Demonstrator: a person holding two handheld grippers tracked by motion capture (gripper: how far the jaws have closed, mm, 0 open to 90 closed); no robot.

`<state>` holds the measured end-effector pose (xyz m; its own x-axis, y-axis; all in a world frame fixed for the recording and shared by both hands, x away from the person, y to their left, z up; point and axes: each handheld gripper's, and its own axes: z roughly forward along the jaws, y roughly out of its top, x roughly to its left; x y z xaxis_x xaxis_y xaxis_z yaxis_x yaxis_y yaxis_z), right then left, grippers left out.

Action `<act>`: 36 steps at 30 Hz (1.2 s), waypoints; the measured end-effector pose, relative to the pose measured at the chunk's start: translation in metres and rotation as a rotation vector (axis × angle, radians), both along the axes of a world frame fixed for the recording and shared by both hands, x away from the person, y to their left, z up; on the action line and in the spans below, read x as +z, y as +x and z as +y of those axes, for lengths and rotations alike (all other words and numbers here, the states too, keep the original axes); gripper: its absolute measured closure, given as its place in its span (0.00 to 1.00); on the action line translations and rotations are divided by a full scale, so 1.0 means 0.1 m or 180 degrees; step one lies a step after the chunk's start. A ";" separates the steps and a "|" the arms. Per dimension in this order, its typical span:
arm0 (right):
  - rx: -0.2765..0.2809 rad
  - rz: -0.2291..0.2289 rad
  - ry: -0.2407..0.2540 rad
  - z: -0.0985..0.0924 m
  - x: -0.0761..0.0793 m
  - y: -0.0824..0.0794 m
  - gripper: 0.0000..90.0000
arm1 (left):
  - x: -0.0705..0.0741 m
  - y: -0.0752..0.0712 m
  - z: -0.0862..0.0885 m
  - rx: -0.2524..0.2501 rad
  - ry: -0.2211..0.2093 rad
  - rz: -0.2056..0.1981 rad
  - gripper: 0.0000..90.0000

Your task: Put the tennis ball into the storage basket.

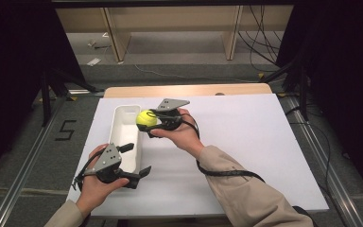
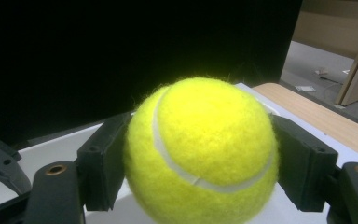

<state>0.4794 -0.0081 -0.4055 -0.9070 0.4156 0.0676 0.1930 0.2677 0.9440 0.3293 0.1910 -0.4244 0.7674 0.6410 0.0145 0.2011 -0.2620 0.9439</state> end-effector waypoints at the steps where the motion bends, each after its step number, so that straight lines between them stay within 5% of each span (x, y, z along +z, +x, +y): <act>1: 0.0000 0.0000 0.0000 0.00 0.00 0.00 0.30 | 0.00 0.00 0.00 0.0000 0.0000 0.0000 0.03; 36: 0.0045 0.0008 -0.0014 0.16 0.00 0.06 0.30 | 0.00 0.00 0.00 -0.0013 -0.0011 0.0005 0.03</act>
